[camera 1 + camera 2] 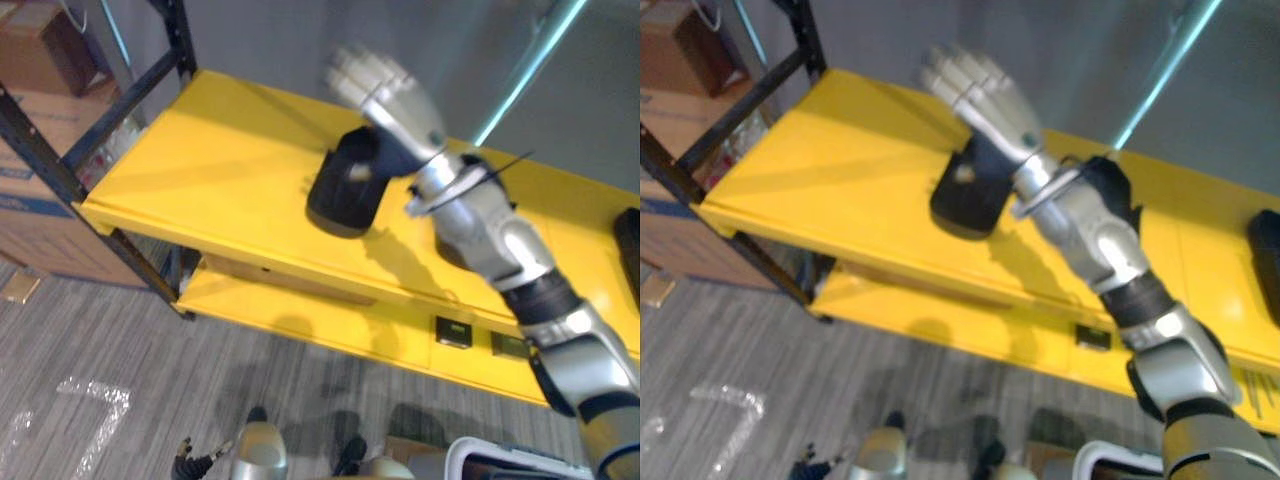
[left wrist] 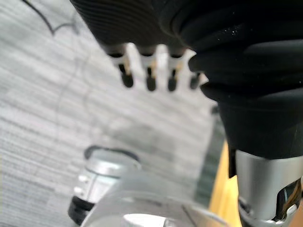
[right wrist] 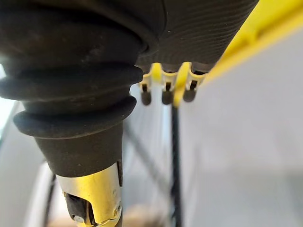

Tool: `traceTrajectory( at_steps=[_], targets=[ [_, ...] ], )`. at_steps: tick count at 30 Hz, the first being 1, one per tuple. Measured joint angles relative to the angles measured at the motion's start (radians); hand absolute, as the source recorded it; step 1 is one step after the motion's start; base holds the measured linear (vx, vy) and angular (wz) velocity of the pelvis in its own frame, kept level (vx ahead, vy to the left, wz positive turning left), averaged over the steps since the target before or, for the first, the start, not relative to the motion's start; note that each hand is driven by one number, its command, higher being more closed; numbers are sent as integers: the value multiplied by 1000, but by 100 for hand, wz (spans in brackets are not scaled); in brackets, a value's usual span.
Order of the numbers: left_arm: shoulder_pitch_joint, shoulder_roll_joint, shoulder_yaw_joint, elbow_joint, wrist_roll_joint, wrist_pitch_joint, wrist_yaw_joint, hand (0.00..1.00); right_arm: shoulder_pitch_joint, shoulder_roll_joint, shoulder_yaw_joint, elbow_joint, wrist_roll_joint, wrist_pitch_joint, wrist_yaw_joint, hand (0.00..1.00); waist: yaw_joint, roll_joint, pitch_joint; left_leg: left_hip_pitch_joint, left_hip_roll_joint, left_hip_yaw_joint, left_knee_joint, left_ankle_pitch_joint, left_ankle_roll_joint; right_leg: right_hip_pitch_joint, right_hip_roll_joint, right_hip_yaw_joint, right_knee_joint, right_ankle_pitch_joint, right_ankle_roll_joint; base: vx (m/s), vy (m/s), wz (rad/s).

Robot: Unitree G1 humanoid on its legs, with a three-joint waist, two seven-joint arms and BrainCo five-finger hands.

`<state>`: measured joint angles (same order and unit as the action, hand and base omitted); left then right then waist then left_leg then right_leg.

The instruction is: Walk over and take plastic housings, then place them on the shelf

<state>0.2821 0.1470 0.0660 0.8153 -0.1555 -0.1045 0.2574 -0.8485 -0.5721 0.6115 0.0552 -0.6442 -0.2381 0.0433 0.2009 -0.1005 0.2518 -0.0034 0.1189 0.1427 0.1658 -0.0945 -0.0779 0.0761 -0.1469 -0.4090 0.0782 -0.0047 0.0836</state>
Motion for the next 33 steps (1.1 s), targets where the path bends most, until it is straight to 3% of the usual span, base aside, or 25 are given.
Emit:
traceTrajectory(
  at_steps=[3,7,12,18,22,25,33],
  targets=[
    [0,0,0,0,7,-10,-5,0,-4,24,62,20,44,14,165,0,4,-1,-1,3,0,-3,-3,1,-1,15,7,-2,-20,10,-1,-6,0,-1],
    [0,0,0,0,7,-9,-6,0,-77,37,120,136,61,22,264,0,9,-4,-3,-5,-6,-26,-18,12,-4,17,7,-23,-28,12,-1,-10,6,18],
    [-1,1,20,-9,5,20,-6,0,-171,36,150,288,29,19,256,0,47,-12,-1,-45,-7,-58,-16,22,-7,2,16,-55,-41,16,-4,15,-6,18],
    [-6,4,54,-37,4,23,-6,0,-253,29,160,359,-37,18,193,0,63,-33,39,-86,-9,-93,0,23,-9,-9,22,-86,-41,13,-8,10,-2,17],
    [-9,3,69,-52,-2,31,-6,0,-283,22,160,359,-35,16,193,0,70,-44,67,-91,-9,-100,5,22,-8,-9,22,-90,-39,11,-10,-14,23,6],
    [-9,4,74,-64,-3,42,-6,0,-289,20,160,364,-23,16,202,0,74,-40,78,-102,-8,-106,15,21,-7,-13,22,-97,-36,11,-10,-5,14,4],
    [-16,5,73,-93,-5,50,-6,0,-308,14,187,436,5,19,316,0,88,-41,86,-105,-4,-106,17,21,-7,-20,20,-97,-26,6,-17,0,0,0]
  ],
)
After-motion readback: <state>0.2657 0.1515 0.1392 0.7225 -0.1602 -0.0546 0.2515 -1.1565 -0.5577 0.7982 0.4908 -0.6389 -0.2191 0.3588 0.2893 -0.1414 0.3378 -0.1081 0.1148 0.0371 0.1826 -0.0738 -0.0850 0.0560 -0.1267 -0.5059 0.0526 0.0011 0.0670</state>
